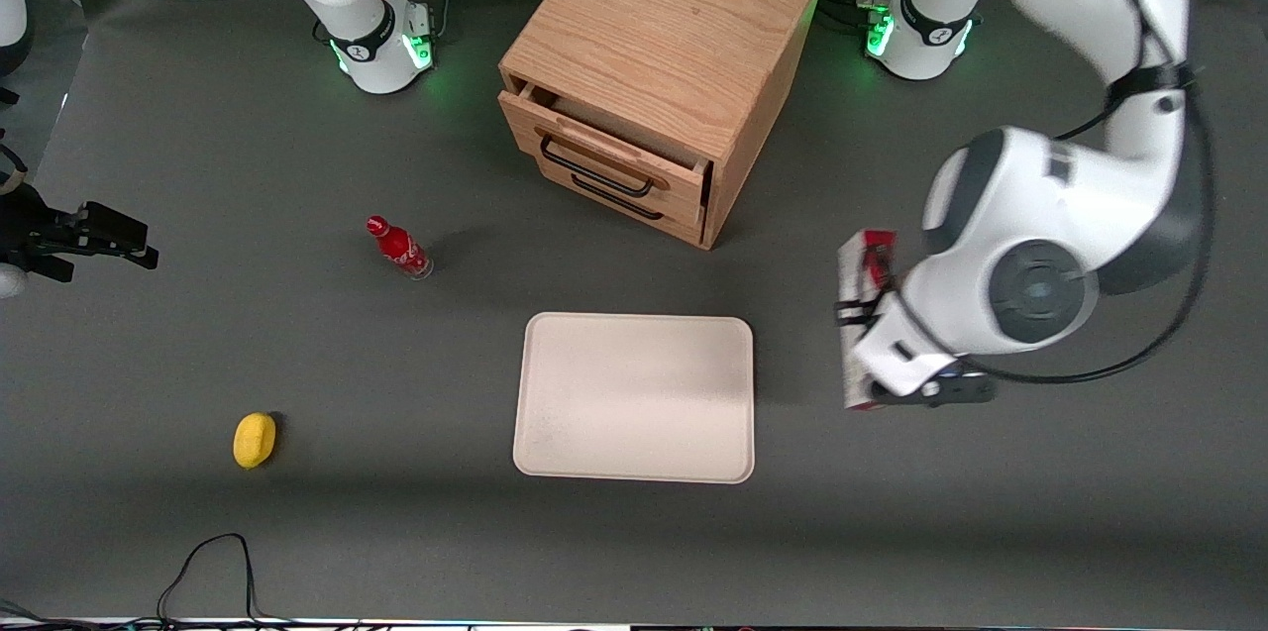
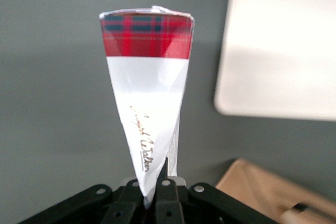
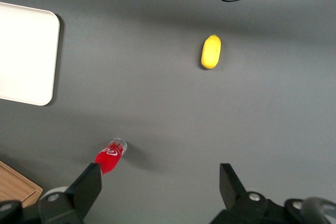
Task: Place red cookie box on tray
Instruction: 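Carry the upright cookie box with the left gripper toward the cream tray, then lower the cookie box onto the tray's edge with the left gripper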
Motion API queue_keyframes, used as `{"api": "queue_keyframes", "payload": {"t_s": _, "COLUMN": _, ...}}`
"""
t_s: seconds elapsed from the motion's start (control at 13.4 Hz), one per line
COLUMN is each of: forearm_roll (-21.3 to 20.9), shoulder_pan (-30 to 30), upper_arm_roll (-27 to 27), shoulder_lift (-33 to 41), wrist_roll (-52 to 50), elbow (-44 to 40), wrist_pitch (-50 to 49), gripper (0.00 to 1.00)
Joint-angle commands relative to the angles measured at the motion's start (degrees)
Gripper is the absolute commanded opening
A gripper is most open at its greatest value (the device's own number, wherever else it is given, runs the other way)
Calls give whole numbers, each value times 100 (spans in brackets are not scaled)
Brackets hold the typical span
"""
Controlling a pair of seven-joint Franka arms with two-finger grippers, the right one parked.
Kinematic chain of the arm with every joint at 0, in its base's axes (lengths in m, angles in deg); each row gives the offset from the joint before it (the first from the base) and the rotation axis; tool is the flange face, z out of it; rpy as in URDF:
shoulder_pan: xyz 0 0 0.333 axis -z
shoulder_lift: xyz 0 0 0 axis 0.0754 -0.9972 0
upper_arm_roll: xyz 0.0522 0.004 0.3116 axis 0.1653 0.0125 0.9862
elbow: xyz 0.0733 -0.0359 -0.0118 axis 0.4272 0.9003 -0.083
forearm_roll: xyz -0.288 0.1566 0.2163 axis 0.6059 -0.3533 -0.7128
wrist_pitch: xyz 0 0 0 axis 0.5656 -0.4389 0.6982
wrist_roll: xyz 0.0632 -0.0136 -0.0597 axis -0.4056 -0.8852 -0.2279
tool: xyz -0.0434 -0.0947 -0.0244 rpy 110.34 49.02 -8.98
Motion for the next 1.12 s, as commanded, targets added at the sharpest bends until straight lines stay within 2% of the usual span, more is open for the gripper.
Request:
{"api": "queue_keyframes", "payload": {"t_s": 0.0, "forearm_roll": 63, "shoulder_pan": 215, "upper_arm_roll": -185, "shoulder_lift": -667, "wrist_roll": -609, "elbow": -763, "wrist_pitch": 526, "gripper": 0}}
{"api": "queue_keyframes", "payload": {"t_s": 0.37, "forearm_roll": 45, "shoulder_pan": 549, "upper_arm_roll": -168, "shoulder_lift": -1326, "wrist_roll": -829, "elbow": -728, "wrist_pitch": 1503, "gripper": 0}}
{"api": "queue_keyframes", "payload": {"t_s": 1.04, "forearm_roll": -306, "shoulder_pan": 664, "upper_arm_roll": -133, "shoulder_lift": -1916, "wrist_roll": -909, "elbow": -640, "wrist_pitch": 2163, "gripper": 0}}
